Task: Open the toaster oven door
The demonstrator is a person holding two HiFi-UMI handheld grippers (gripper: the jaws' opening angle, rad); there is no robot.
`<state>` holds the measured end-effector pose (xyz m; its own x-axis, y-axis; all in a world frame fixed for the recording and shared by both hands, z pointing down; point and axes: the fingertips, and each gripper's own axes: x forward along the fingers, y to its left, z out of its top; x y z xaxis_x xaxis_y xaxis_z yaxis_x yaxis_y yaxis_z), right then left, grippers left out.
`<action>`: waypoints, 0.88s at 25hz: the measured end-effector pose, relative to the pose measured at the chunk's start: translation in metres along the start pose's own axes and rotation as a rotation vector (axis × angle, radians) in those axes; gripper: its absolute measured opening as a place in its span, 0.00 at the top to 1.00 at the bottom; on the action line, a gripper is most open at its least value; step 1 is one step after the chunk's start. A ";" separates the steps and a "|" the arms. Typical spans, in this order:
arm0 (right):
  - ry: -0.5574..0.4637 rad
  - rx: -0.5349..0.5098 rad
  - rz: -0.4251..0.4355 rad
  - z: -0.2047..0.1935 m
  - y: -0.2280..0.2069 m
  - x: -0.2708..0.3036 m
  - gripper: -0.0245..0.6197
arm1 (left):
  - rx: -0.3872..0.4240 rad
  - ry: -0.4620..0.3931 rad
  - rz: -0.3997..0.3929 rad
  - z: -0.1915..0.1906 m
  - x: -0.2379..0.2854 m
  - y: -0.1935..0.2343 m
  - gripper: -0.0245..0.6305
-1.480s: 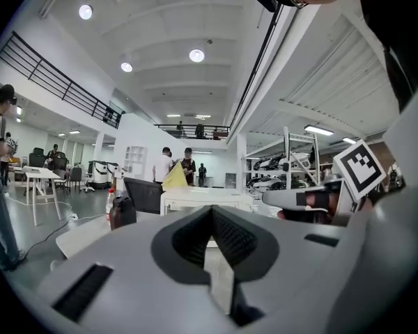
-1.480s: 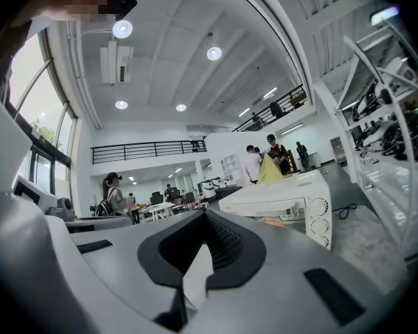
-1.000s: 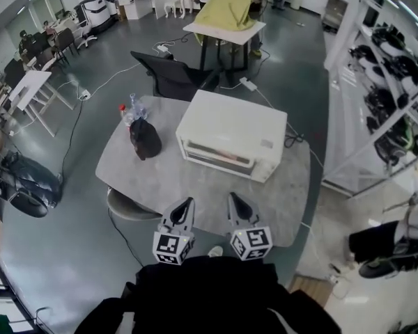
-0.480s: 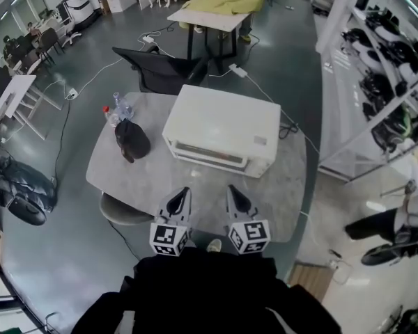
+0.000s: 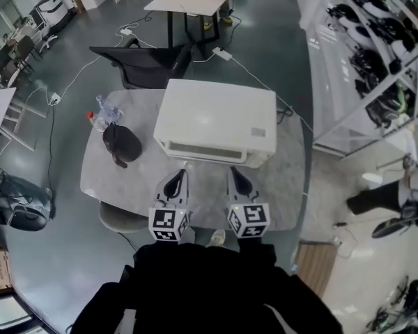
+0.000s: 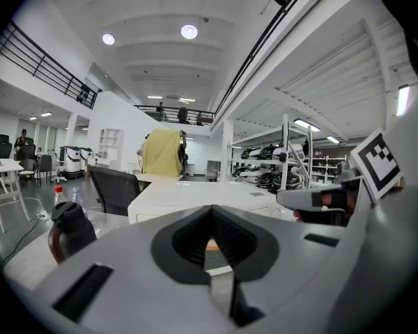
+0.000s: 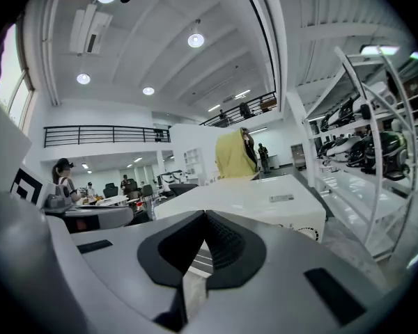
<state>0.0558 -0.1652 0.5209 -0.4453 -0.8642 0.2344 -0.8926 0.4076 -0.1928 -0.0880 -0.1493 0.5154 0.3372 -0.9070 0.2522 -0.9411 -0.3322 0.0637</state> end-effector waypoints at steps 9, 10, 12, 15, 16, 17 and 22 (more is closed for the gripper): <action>0.039 0.015 -0.129 -0.013 -0.015 0.034 0.96 | -0.007 0.044 -0.063 -0.009 0.041 0.026 0.96; 0.047 0.021 -0.143 -0.016 -0.018 0.036 0.96 | -0.007 0.048 -0.068 -0.010 0.046 0.028 0.96; 0.058 0.031 -0.163 -0.020 -0.021 0.043 0.96 | -0.006 0.063 -0.075 -0.014 0.056 0.034 0.96; 0.075 0.035 -0.186 -0.026 -0.024 0.052 0.96 | 0.001 0.085 -0.078 -0.019 0.067 0.042 0.96; 0.083 0.039 -0.193 -0.028 -0.026 0.054 0.96 | 0.003 0.088 -0.078 -0.019 0.070 0.044 0.96; 0.093 0.043 -0.201 -0.031 -0.029 0.056 0.96 | 0.005 0.093 -0.077 -0.020 0.073 0.046 0.96; 0.148 0.057 -0.226 -0.048 -0.037 0.064 0.96 | 0.006 0.163 -0.080 -0.039 0.086 0.053 0.96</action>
<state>0.0571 -0.2217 0.5887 -0.2445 -0.8773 0.4130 -0.9669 0.1883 -0.1724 -0.1093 -0.2350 0.5786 0.4022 -0.8236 0.3999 -0.9109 -0.4040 0.0839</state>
